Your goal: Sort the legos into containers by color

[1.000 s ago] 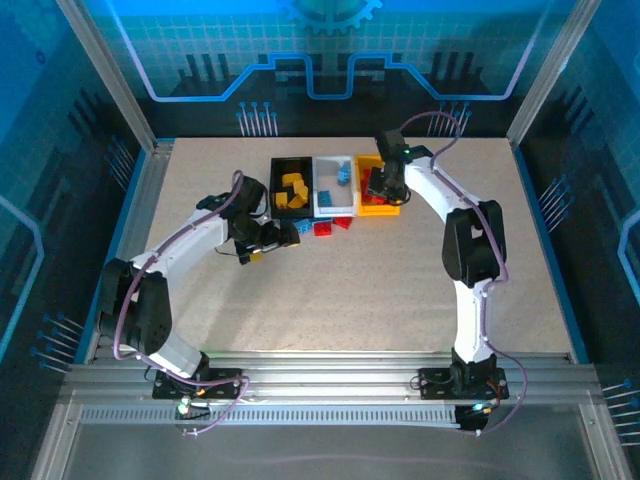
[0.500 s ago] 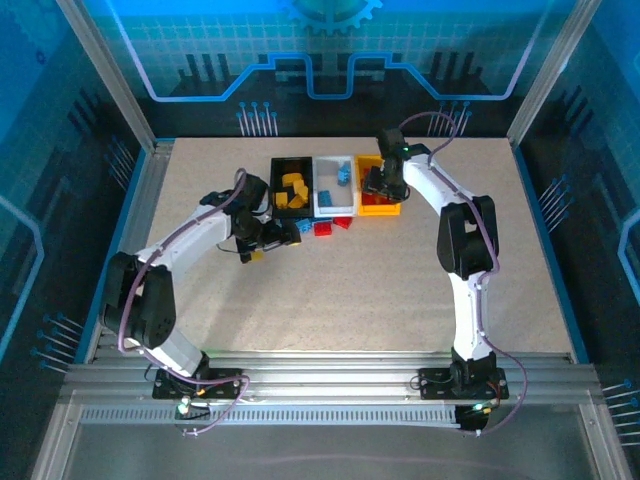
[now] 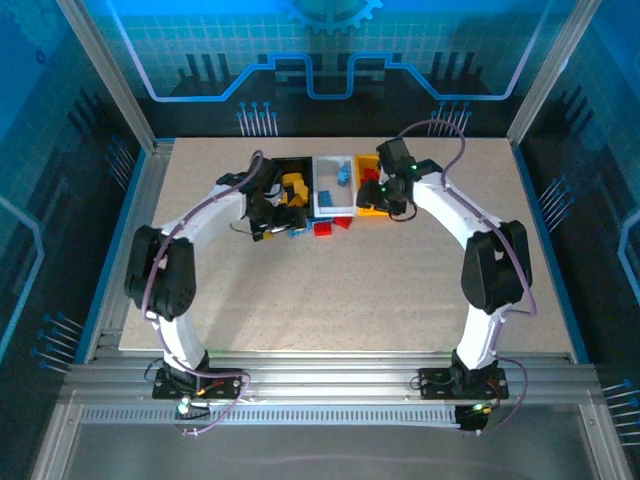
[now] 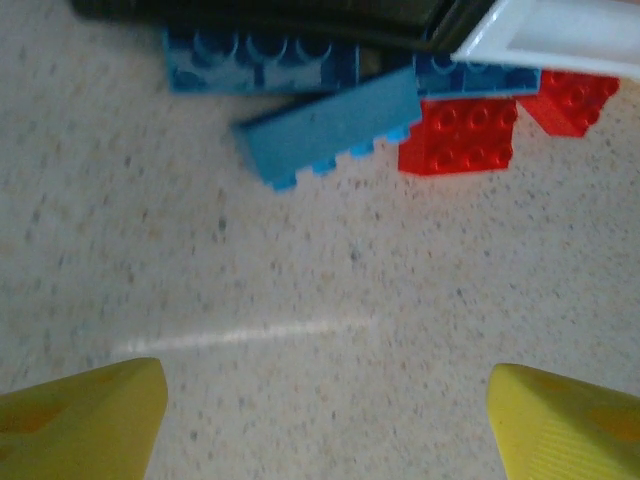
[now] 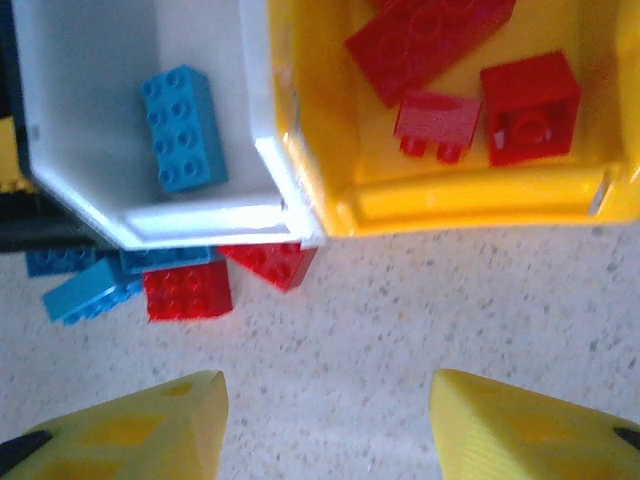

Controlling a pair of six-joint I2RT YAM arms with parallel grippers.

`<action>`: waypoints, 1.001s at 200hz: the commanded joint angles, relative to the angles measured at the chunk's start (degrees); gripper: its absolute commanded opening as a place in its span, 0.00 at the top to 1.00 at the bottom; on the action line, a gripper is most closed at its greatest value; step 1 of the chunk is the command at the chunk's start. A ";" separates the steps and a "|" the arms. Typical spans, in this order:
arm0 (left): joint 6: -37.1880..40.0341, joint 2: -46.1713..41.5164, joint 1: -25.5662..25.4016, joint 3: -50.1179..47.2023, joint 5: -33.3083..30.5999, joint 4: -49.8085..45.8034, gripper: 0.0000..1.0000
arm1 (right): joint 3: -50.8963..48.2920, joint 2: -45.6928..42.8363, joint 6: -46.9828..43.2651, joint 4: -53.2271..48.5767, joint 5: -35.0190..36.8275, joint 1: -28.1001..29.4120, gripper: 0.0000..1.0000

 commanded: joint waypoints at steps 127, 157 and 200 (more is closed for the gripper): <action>12.66 18.31 -1.59 16.13 -1.80 -0.35 0.20 | -12.35 -13.38 2.32 -2.05 -0.34 -1.91 0.44; 12.41 18.52 -3.18 15.70 -1.82 -0.14 0.28 | -12.03 -12.55 3.00 -1.79 -1.08 -1.83 0.44; 12.23 17.63 -5.50 13.47 -2.86 -0.28 0.38 | -13.20 -12.46 3.72 -0.84 -1.76 -1.64 0.44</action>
